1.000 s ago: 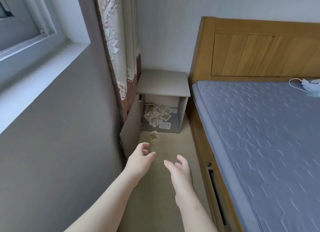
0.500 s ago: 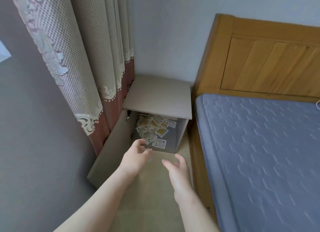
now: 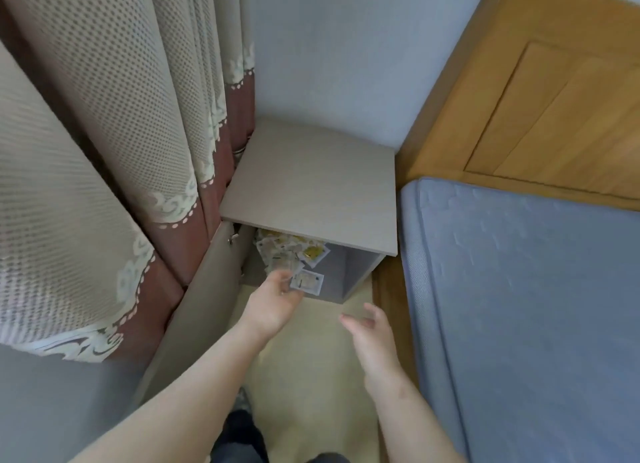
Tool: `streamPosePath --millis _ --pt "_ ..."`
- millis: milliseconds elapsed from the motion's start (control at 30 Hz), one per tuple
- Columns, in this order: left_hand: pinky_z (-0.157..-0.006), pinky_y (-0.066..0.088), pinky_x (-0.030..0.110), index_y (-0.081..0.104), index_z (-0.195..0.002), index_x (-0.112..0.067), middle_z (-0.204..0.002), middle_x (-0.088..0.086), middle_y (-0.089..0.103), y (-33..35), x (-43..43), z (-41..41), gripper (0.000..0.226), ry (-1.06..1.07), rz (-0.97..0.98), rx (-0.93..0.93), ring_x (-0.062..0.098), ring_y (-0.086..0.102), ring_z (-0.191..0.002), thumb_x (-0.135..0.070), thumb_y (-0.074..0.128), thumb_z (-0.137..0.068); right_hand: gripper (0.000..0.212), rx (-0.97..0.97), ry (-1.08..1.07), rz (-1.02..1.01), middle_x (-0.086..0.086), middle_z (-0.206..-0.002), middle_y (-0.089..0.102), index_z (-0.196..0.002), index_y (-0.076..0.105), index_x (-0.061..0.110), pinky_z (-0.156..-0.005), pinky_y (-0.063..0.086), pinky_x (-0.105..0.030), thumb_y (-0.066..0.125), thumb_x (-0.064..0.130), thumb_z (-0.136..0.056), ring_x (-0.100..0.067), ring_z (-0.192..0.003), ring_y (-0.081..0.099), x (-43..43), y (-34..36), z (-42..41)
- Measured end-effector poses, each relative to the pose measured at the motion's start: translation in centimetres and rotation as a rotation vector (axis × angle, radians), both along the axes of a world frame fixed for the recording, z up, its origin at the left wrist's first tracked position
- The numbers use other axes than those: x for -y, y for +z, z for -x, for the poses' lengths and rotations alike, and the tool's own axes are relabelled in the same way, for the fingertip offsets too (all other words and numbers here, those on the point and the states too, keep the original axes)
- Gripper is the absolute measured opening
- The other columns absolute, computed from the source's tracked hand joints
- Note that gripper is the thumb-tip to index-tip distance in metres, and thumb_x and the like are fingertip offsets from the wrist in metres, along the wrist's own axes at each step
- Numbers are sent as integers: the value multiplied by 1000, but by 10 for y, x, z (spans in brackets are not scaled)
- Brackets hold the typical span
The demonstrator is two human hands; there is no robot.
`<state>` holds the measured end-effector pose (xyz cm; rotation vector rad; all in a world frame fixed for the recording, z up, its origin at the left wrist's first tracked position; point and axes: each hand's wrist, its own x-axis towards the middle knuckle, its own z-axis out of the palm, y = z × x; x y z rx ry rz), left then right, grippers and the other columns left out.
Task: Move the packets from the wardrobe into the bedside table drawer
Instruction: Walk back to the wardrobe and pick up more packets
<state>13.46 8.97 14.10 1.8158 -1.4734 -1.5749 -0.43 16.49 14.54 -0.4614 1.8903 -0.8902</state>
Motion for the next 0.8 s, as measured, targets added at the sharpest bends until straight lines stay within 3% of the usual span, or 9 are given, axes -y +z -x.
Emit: streamPosePath --millis 100,167,300,433,667,800 --pt "-81 33 17 43 -135 -18 -126 2 54 -16 31 4 42 -25 11 37 15 50 -106 -24 53 -95 60 36 -7 -36 -9 -139 43 -141 37 21 -102 38 -38 64 20 -88 -25 -122 48 35 -19 10" --pt "-76 31 15 43 -135 -19 -124 0 56 -38 47 6 41 -44 -9 65 12 49 -102 -24 52 -95 60 71 17 -76 -9 -139 44 -141 35 23 -102 39 -39 64 21 -88 -25 -123 47 52 -41 15" --pt "-94 39 23 46 -133 -21 -132 5 56 -100 73 12 41 -70 -67 178 22 53 -118 -24 54 -93 60 112 58 -171 -10 -139 44 -141 35 22 -99 40 -35 63 22 -88 -25 -120 48 78 -97 18" --pt "-87 38 23 45 -135 -17 -133 8 54 -171 95 28 43 -91 -117 275 25 52 -119 -20 54 -93 61 97 142 -282 -10 -142 41 -142 34 20 -93 37 -28 62 22 -88 -24 -123 47 96 -167 28" --pt "-93 41 27 39 -137 -24 -135 6 49 -346 133 39 47 -212 -56 488 26 51 -119 -26 52 -92 62 -26 253 -394 -12 -140 46 -142 35 15 -94 37 -27 63 22 -87 -27 -125 48 134 -345 55" --pt "-99 38 34 27 -144 -28 -148 1 29 -459 157 38 55 -331 73 674 25 39 -130 -29 49 -93 63 -154 356 -378 -11 -141 42 -143 35 18 -87 39 -25 62 23 -86 -28 -122 49 167 -461 56"
